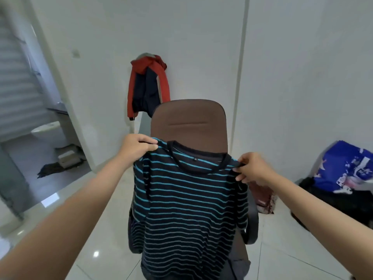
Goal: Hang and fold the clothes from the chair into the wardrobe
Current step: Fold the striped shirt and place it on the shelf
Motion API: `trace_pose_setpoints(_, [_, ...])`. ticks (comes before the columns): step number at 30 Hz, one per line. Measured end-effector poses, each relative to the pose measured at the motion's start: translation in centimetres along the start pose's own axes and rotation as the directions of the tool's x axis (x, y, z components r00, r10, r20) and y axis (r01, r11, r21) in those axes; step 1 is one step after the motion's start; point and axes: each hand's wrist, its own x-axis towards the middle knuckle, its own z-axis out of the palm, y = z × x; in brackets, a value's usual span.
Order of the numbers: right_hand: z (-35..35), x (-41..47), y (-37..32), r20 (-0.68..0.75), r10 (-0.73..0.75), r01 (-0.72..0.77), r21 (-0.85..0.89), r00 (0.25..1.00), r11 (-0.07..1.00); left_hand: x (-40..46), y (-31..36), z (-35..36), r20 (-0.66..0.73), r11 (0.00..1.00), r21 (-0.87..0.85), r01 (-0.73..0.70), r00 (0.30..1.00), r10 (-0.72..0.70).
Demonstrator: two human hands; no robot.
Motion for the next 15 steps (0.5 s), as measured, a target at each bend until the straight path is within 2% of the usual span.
trace_pose_setpoints(3, [-3.4,-1.2,-2.3,0.009,-0.068,0.067,0.062,0.998,0.996,0.1,2.8,-1.2,0.045,0.993,0.106,-0.044,0.998,0.039])
trace_pose_setpoints(7, [-7.2,-2.1,-5.6,0.037,-0.17,0.171,-0.026,0.985,0.985,0.9,5.7,-2.8,0.049,0.909,0.389,-0.15,0.989,0.142])
trace_pose_setpoints(9, [-8.7,-2.4,-6.9,0.049,-0.19,0.194,-0.099,0.98,0.976,1.1,7.2,-3.0,0.069,0.862,0.472,-0.186,0.982,0.174])
trace_pose_setpoints(12, [-10.5,-3.0,-8.4,0.077,-0.216,0.227,-0.203,0.973,0.952,1.0,9.4,-2.5,0.138,0.844,0.485,-0.231,0.973,0.187])
trace_pose_setpoints(15, [-11.7,-3.1,-9.1,0.047,-0.224,0.229,-0.265,0.973,0.937,1.0,10.5,-1.7,0.144,0.854,0.477,-0.206,0.977,0.155])
